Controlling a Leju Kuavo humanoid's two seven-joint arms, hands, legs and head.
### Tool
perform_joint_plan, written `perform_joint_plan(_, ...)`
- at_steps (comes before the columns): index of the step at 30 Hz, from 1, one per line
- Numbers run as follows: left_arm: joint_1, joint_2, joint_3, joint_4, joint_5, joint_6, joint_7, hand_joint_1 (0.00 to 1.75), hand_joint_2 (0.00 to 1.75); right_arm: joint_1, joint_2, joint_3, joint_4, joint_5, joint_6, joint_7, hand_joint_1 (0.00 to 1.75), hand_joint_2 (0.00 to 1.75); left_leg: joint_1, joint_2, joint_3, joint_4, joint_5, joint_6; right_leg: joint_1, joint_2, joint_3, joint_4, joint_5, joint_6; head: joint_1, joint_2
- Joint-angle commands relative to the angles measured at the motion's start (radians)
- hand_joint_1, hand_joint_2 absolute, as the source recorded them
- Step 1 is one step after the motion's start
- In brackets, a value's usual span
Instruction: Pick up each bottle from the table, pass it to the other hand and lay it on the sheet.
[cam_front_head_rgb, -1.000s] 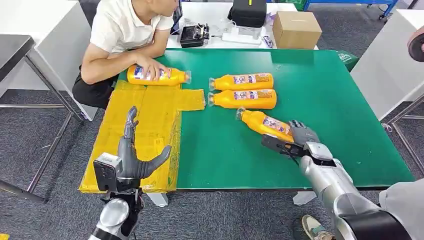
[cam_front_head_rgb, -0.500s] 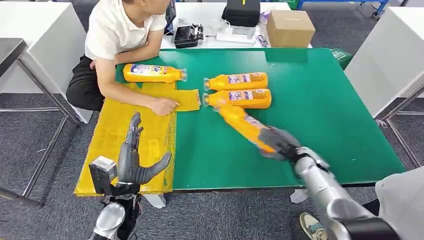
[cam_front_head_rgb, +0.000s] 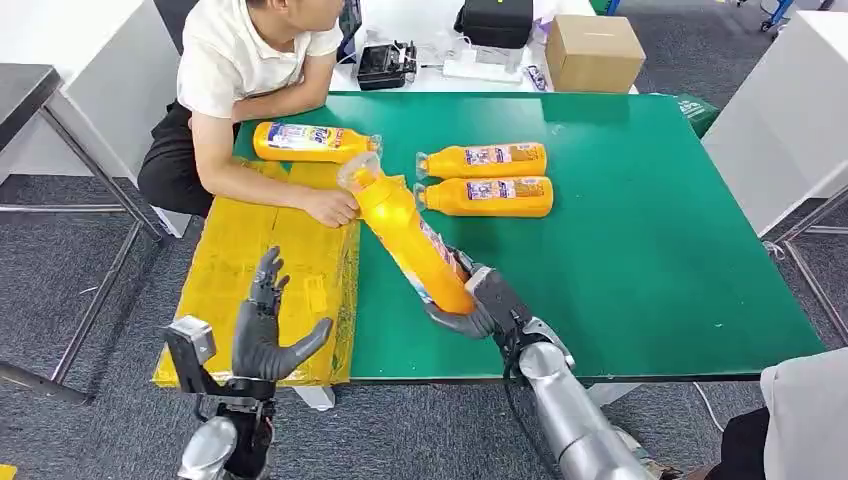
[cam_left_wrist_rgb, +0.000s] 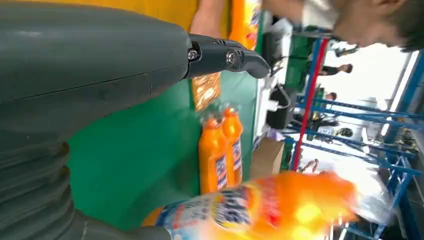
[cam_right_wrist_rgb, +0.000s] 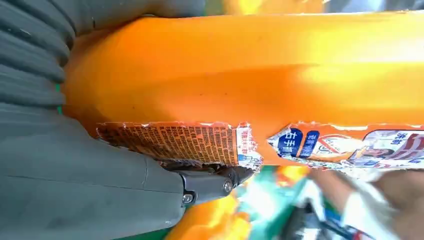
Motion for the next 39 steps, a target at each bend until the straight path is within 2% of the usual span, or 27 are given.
perform_joint_plan(1,-0.060,-0.007,-0.046,0.126,0.012,0.007,0.002,0.00,1.75,0.052,-0.056,0.076,-0.163,-0.022,-0.002,0.002,1.75,1.75,-0.001,-0.001,0.000,-0.001,0.000,0.000,0.000,-0.002,0.001,0.000,-0.001,0.000,0.000,0.000)
perform_joint_plan(5,-0.058,-0.003,-0.046,0.121,0.015,0.008,0.002,0.00,1.75,0.048,-0.053,0.078,-0.155,-0.025,-0.003,0.000,1.75,1.75,-0.001,0.001,0.000,-0.001,0.000,0.000,0.000,-0.001,-0.001,0.000,0.000,-0.001,0.000,0.000)
perform_joint_plan(10,-0.197,-0.044,-0.147,0.307,0.137,-0.026,0.050,0.00,1.75,0.125,-0.122,0.028,-0.192,-0.080,-0.036,-0.058,1.75,1.75,0.000,-0.007,0.000,-0.002,0.001,0.001,0.000,-0.009,0.001,-0.001,-0.001,0.000,0.000,0.000)
perform_joint_plan(14,-0.221,-0.024,-0.203,0.357,0.182,-0.046,0.052,0.00,1.75,0.129,-0.107,0.019,-0.162,-0.086,-0.039,-0.067,1.75,1.75,-0.001,-0.006,0.001,-0.002,0.000,0.001,-0.001,-0.007,0.003,-0.002,-0.001,0.000,0.000,0.000)
perform_joint_plan(20,-0.208,0.012,-0.253,0.267,0.201,-0.135,0.033,0.00,1.75,0.042,-0.073,0.143,0.024,0.027,-0.059,-0.044,1.75,1.75,-0.001,0.002,0.000,-0.001,-0.001,0.000,-0.001,-0.001,0.000,-0.001,0.000,-0.001,0.000,0.000)
perform_joint_plan(25,-0.220,0.015,-0.267,0.242,0.229,-0.196,0.072,0.00,1.75,-0.004,-0.047,0.246,0.124,0.154,-0.135,-0.059,1.75,1.75,-0.001,0.003,-0.001,-0.001,-0.001,0.000,0.000,0.001,-0.002,-0.001,0.001,0.000,0.000,0.000)
perform_joint_plan(28,-0.235,0.009,-0.266,0.256,0.212,-0.174,0.068,0.00,1.75,-0.013,-0.036,0.273,0.134,0.186,-0.162,-0.066,1.75,1.75,-0.001,0.005,0.002,-0.001,-0.002,0.000,0.000,0.001,0.001,0.000,0.000,-0.001,0.000,0.000)
perform_joint_plan(30,-0.246,0.000,-0.264,0.264,0.209,-0.170,0.069,0.00,1.75,-0.013,-0.028,0.287,0.137,0.191,-0.161,-0.064,1.75,1.75,0.000,0.002,-0.002,0.000,0.000,0.000,0.000,-0.001,-0.002,0.000,0.001,0.000,0.000,0.000)
perform_joint_plan(31,-0.247,-0.003,-0.266,0.265,0.209,-0.171,0.069,0.00,1.75,-0.013,-0.026,0.290,0.140,0.192,-0.160,-0.064,1.75,1.75,-0.001,0.004,0.001,-0.001,-0.001,0.000,0.000,0.000,0.001,0.000,0.000,-0.001,0.000,0.000)
perform_joint_plan(35,-0.257,0.004,-0.279,0.266,0.219,-0.205,0.070,0.00,1.75,-0.031,-0.017,0.327,0.175,0.221,-0.178,-0.058,1.75,1.75,-0.001,0.002,0.001,-0.001,-0.001,0.000,0.000,-0.002,0.001,-0.001,-0.001,-0.001,0.000,0.000)
perform_joint_plan(39,-0.299,-0.011,-0.287,0.329,0.192,-0.160,0.095,0.00,1.75,-0.037,0.003,0.361,0.180,0.244,-0.209,-0.076,1.75,1.75,0.000,0.001,-0.001,-0.001,0.000,0.000,0.000,-0.002,-0.001,0.000,0.000,-0.001,0.000,0.000)
